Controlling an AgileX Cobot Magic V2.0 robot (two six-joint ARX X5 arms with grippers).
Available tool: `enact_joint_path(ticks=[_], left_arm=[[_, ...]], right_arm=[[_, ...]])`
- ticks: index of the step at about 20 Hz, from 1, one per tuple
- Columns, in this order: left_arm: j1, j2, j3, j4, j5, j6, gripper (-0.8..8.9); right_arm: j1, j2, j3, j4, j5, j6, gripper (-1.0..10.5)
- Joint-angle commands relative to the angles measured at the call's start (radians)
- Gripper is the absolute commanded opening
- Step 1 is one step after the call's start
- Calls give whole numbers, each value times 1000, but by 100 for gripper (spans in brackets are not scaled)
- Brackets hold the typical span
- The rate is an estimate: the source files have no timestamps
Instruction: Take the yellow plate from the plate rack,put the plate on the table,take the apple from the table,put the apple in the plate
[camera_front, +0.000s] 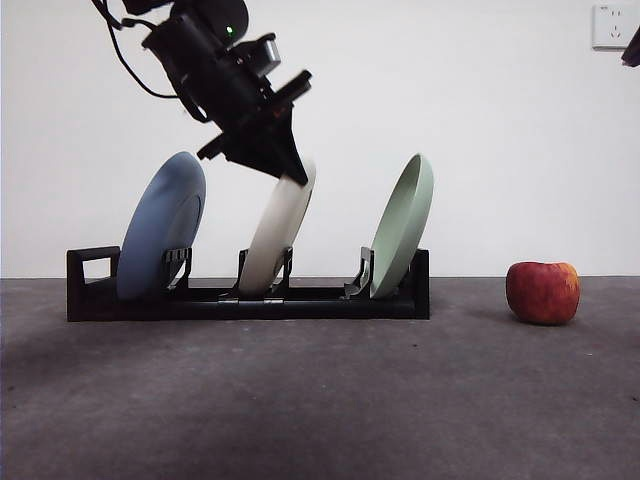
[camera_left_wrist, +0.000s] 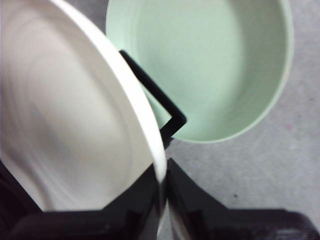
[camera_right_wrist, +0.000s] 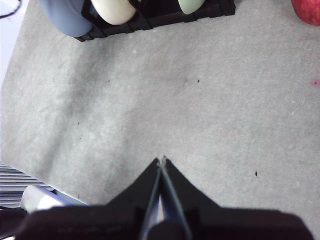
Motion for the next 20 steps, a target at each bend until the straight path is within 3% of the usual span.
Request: enact_joint_path(ticks=[1,7,11,17,20], left_arm=[[15,-54,-1,8,42,-3,-12],[35,-217,-1,-5,194,-23,-12],[29,-370,-1,-98,280,-17,-12],[-80,-567,-2,-441,248,215,-12],[-179,-611,-12,-593,267,288,-12]], right_arm=[[1,1,4,0,-1,-6,0],[1,1,4,0,-1,-11,0],[1,1,4,1,-1,-11,0],[1,1,4,0,0,-6,0],[1,1,4,0,0,-7,0]])
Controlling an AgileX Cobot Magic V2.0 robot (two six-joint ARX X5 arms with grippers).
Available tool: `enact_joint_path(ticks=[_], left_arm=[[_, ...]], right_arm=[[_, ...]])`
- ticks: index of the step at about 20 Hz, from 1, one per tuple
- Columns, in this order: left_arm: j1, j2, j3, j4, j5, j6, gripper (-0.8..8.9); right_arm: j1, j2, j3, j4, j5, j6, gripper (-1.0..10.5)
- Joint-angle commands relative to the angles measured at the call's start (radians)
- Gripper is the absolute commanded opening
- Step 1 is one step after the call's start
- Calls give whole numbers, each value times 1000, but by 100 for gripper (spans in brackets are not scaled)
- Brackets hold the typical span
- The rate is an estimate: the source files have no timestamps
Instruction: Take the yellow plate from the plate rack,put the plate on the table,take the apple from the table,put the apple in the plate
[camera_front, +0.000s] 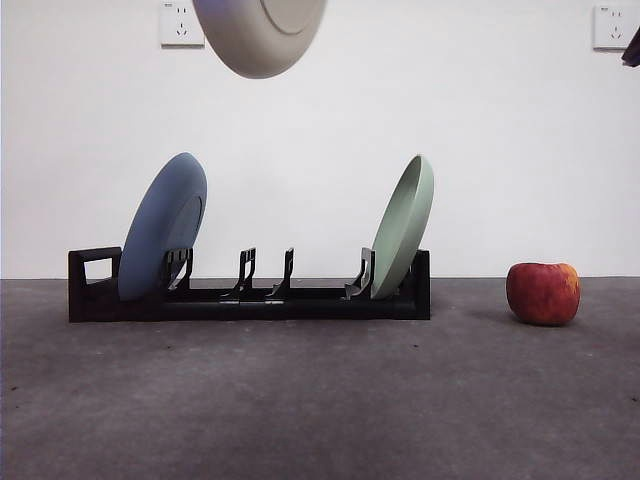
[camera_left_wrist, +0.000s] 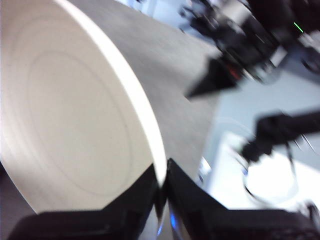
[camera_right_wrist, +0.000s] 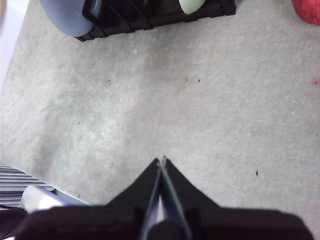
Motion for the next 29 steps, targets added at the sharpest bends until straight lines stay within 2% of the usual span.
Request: enact_joint_path(ticks=[1,5,9,12,15,17,19,24,26,29], left_arm=[[-82,-24,-18,-104,24,117,-12],[-218,-84,-90,-134,-1,161,-8],[-324,-123,-254,-134,-167,162,-8],[-368,-124,-409,-87,-250,172,-8],[-416,-119,-574,85,-408,171,-8],[-457,-101,-652,189,-602,169,-8],[-492,-58,-673,237,-732,172,-9],[-541,126,-673,310,-906,163,-9],[-558,187,-673,339,-958,163,-9],[-575,238,-673,342,-967,164,-9]], right_arm=[[1,1,4,0,-1,-7,0],[1,1,4,5,0,-8,0],[1,1,4,19,0,-8,0],[1,1,4,48,0,-7,0],[1,1,4,64,0,-7,0],[1,2,4,64,0,-9,0],[1,2,4,68,0,-10,0],[1,13,4,68,0,-12,0],[1,15,4,67,0,-15,0],[1,15,4,67,0,-26,0]])
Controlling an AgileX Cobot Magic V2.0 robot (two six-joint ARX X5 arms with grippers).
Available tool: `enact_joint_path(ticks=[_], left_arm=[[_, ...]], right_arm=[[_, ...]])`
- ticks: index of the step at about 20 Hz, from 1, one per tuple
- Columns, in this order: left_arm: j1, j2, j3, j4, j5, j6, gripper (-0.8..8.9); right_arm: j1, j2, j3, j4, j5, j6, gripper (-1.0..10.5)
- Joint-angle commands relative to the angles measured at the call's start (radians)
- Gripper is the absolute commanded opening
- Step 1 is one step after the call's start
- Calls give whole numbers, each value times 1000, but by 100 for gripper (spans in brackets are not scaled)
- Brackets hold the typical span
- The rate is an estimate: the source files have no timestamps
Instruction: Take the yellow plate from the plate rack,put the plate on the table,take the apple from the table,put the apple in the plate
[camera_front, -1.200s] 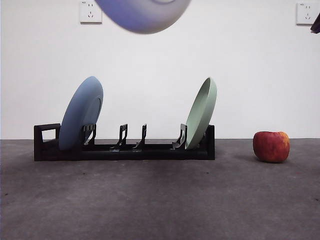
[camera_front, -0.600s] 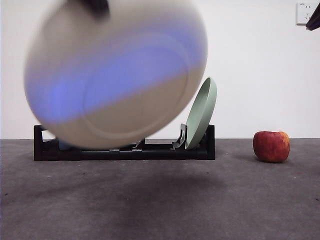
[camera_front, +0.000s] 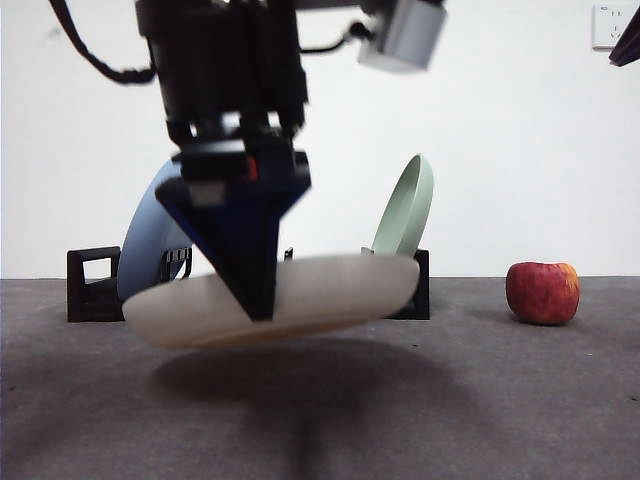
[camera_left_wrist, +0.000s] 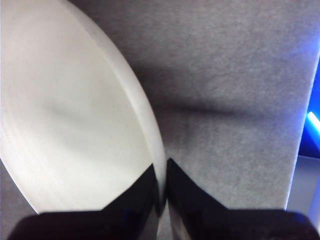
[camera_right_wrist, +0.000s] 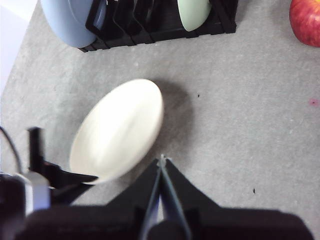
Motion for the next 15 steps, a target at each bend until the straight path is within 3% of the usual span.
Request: enact_joint_path(ticks=[1,5,8,9,10,13,15], left_arm=[[-14,29,-5,-7,-18,5,-9],[-19,39,-5,-26,-18,-13,41],[-19,37,-3,-24,-17,-81,458],[-19,37,-3,-12,-17,-98,568],[-20,37,-2,6,-16,-116,616],[-25,37,28,11,6,-145,628],[-29,27,73,-25,95,-153,627]], right_arm=[[1,1,4,5,0,-25,0],[1,1,4,5,0,-26,0],[1,1,4,5,0,-28,0],[1,1,4,5,0,-27,0],[1,1,4,4,0,-27,0],[1,1,4,4,24,-24,1],[1,1,4,4,71,-16,3]])
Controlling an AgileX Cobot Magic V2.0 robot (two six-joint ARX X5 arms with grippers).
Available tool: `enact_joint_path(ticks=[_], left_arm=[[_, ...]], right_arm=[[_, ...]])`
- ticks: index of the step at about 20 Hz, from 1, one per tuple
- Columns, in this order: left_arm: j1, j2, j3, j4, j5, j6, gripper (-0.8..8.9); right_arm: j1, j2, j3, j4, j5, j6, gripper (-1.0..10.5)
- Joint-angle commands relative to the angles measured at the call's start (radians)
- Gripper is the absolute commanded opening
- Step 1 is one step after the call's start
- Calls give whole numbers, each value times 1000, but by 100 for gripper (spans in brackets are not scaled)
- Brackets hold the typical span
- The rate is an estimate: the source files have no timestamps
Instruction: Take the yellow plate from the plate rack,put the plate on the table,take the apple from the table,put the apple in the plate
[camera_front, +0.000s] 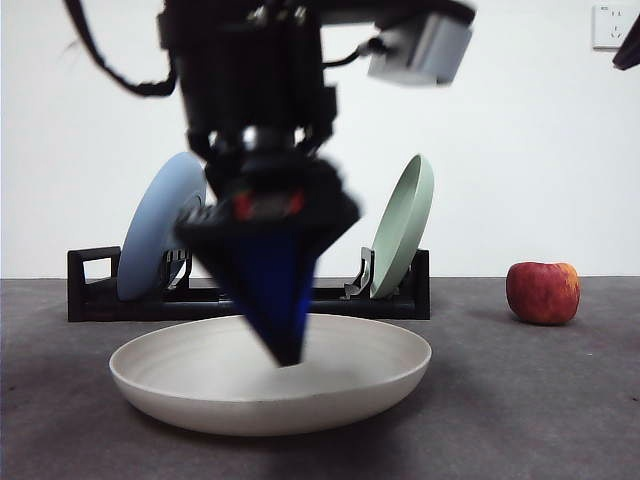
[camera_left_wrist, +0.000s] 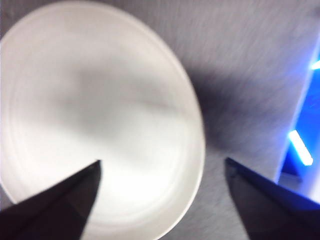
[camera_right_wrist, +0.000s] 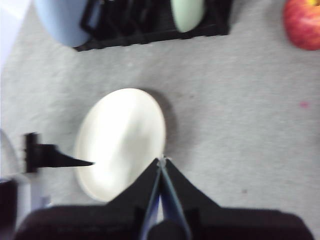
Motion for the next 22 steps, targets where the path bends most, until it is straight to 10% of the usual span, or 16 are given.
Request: enact_joint_path(ticks=[1,4,8,11,15,22], left_arm=[[-11,-18,54,-27,123,-39,625],[-24,-87,111,-58,243,-98,588],[-26,-229,137,-126,242,-159,154],[-23,-354,137,-164,242,-204,-5],[-23,-499,137,-153,242,-290,-5],[-23,-639,137,-165,234,-389,-6]], right_arm=[[1,5,4,8,49,14,19],[1,32,5,34,123,43,306],[1,119,6,96,132,42,795],[1,208,7,173,156,42,820],[1,365,60,253,361,40,820],[6,747,366,261,376,12,820]])
